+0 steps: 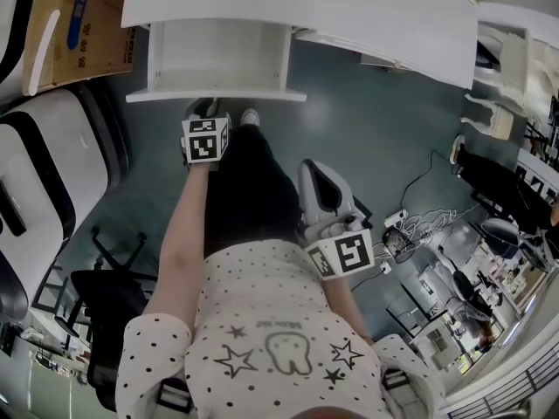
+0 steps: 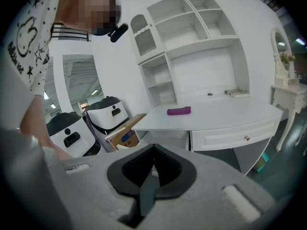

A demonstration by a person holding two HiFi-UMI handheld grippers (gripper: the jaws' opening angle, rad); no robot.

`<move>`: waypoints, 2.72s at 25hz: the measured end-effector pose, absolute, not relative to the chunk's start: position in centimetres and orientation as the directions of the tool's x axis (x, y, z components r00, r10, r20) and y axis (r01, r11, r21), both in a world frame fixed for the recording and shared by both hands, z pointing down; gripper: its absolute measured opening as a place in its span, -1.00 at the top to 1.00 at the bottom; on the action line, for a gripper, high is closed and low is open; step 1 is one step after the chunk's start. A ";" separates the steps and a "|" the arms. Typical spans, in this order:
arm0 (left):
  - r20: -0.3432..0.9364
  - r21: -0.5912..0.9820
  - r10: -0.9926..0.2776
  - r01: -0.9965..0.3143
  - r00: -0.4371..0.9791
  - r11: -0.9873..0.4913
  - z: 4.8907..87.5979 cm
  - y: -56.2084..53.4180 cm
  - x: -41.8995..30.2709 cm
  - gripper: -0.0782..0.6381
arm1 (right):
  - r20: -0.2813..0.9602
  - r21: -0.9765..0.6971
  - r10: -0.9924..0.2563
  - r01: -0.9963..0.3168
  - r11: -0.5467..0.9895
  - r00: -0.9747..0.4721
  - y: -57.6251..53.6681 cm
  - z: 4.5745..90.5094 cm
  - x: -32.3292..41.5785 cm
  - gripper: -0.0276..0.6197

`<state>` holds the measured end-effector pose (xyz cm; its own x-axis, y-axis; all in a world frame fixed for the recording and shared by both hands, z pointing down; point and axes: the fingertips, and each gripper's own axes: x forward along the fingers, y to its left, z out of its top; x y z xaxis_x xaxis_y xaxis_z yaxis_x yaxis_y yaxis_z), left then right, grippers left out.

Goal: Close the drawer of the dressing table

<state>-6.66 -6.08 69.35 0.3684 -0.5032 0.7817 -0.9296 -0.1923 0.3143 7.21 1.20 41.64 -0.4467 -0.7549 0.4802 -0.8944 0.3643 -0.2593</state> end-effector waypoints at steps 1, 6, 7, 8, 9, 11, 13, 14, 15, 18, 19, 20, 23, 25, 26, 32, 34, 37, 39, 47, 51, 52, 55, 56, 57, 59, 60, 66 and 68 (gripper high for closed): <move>0.781 0.314 -0.504 -0.930 0.369 -0.194 69.3 -6.3 -6.7 0.53 | 0.480 -0.259 -0.756 -0.895 0.363 -0.446 1.2 41.6 7.3 0.93; 0.779 0.310 -0.509 -0.931 0.366 -0.194 69.2 -7.6 -6.6 0.53 | 0.486 -0.260 -0.754 -0.897 0.358 -0.442 1.2 41.7 7.5 0.93; 0.778 0.311 -0.511 -0.931 0.365 -0.192 69.2 -7.8 -6.6 0.53 | 0.488 -0.260 -0.753 -0.897 0.357 -0.441 1.1 41.8 7.6 0.93; 0.777 0.311 -0.513 -0.931 0.365 -0.191 69.2 -8.1 -6.6 0.53 | 0.490 -0.260 -0.753 -0.898 0.355 -0.439 1.1 41.8 7.6 0.93; 0.777 0.310 -0.514 -0.931 0.364 -0.191 69.2 -8.3 -6.6 0.53 | 0.491 -0.261 -0.753 -0.899 0.353 -0.438 1.0 41.9 7.7 0.93; 0.777 0.311 -0.513 -0.931 0.365 -0.191 69.2 -8.7 -6.6 0.53 | 0.492 -0.262 -0.753 -0.899 0.350 -0.437 0.9 41.9 7.8 0.93; 0.778 0.312 -0.511 -0.931 0.366 -0.192 69.2 -9.0 -6.7 0.53 | 0.492 -0.263 -0.753 -0.899 0.350 -0.437 0.8 42.0 7.8 0.93; 0.778 0.312 -0.511 -0.931 0.366 -0.192 69.2 -9.2 -6.7 0.53 | 0.492 -0.262 -0.753 -0.899 0.350 -0.437 0.7 42.0 7.8 0.93; 0.778 0.311 -0.512 -0.931 0.365 -0.191 69.2 -9.4 -6.7 0.53 | 0.493 -0.262 -0.753 -0.899 0.350 -0.436 0.6 42.0 7.9 0.93; 0.776 0.312 -0.515 -0.931 0.364 -0.188 69.3 -10.0 -6.7 0.53 | 0.496 -0.262 -0.752 -0.901 0.347 -0.434 0.3 42.1 8.1 0.93; 0.776 0.312 -0.516 -0.932 0.363 -0.187 69.3 -10.2 -6.7 0.53 | 0.497 -0.263 -0.752 -0.901 0.346 -0.434 0.2 42.1 8.1 0.93; 0.776 0.311 -0.517 -0.932 0.363 -0.187 69.3 -10.4 -6.7 0.53 | 0.498 -0.264 -0.751 -0.900 0.346 -0.434 0.2 42.2 8.1 0.93; 0.775 0.310 -0.520 -0.933 0.360 -0.185 69.3 -11.0 -6.7 0.53 | 0.499 -0.267 -0.748 -0.899 0.346 -0.437 0.0 42.3 8.2 0.93; 0.773 0.309 -0.522 -0.933 0.360 -0.185 69.3 -11.3 -6.7 0.53 | 0.501 -0.269 -0.748 -0.899 0.345 -0.436 -0.1 42.4 8.3 0.93; 0.772 0.308 -0.524 -0.933 0.360 -0.186 69.3 -11.5 -6.7 0.53 | 0.501 -0.270 -0.748 -0.900 0.343 -0.436 -0.1 42.4 8.4 0.93; 0.769 0.302 -0.534 -0.936 0.352 -0.181 69.2 -12.7 -6.7 0.53 | 0.503 -0.272 -0.749 -0.902 0.336 -0.431 -0.4 42.5 8.6 0.93; 0.768 0.300 -0.538 -0.937 0.347 -0.177 69.2 -13.0 -6.7 0.53 | 0.504 -0.274 -0.749 -0.902 0.334 -0.430 -0.4 42.5 8.8 0.93; 0.768 0.296 -0.543 -0.940 0.341 -0.172 69.2 -13.4 -6.6 0.53 | 0.510 -0.274 -0.749 -0.905 0.324 -0.423 -0.4 42.7 9.2 0.93; 0.767 0.295 -0.545 -0.940 0.339 -0.169 69.2 -13.8 -6.6 0.53 | 0.513 -0.275 -0.748 -0.906 0.321 -0.420 -0.6 42.8 9.4 0.93; 0.762 0.292 -0.555 -0.942 0.334 -0.165 69.2 -15.3 -6.7 0.53 | 0.520 -0.280 -0.742 -0.905 0.320 -0.423 -1.0 43.1 9.4 0.93; 0.761 0.292 -0.559 -0.943 0.330 -0.160 69.3 -16.0 -6.7 0.53 | 0.522 -0.280 -0.743 -0.907 0.315 -0.419 -1.2 43.2 9.6 0.93; 0.760 0.291 -0.560 -0.943 0.329 -0.160 69.3 -16.1 -6.7 0.53 | 0.523 -0.280 -0.743 -0.908 0.313 -0.418 -1.2 43.2 9.7 0.93; 0.760 0.290 -0.562 -0.944 0.327 -0.158 69.2 -16.6 -6.7 0.53 | 0.524 -0.280 -0.744 -0.909 0.309 -0.415 -1.3 43.2 9.8 0.93; 0.759 0.290 -0.563 -0.944 0.327 -0.157 69.2 -16.7 -6.7 0.53 | 0.525 -0.281 -0.743 -0.909 0.309 -0.415 -1.3 43.2 9.9 0.93; 0.759 0.290 -0.564 -0.944 0.327 -0.157 69.2 -16.9 -6.7 0.53 | 0.527 -0.281 -0.742 -0.909 0.308 -0.415 -1.3 43.2 9.9 0.93; 0.758 0.289 -0.565 -0.944 0.326 -0.157 69.2 -17.2 -6.8 0.53 | 0.528 -0.282 -0.741 -0.909 0.308 -0.415 -1.3 43.2 9.9 0.93; 0.758 0.290 -0.566 -0.944 0.325 -0.155 69.1 -17.3 -6.8 0.53 | 0.528 -0.282 -0.741 -0.909 0.307 -0.414 -1.4 43.2 9.9 0.93; 0.752 0.291 -0.574 -0.945 0.324 -0.152 69.1 -18.2 -6.7 0.53 | 0.535 -0.284 -0.740 -0.911 0.298 -0.408 -1.4 43.5 10.2 0.93; 0.750 0.290 -0.577 -0.945 0.323 -0.152 69.1 -18.5 -6.8 0.53 | 0.535 -0.284 -0.740 -0.912 0.297 -0.408 -1.5 43.6 10.2 0.93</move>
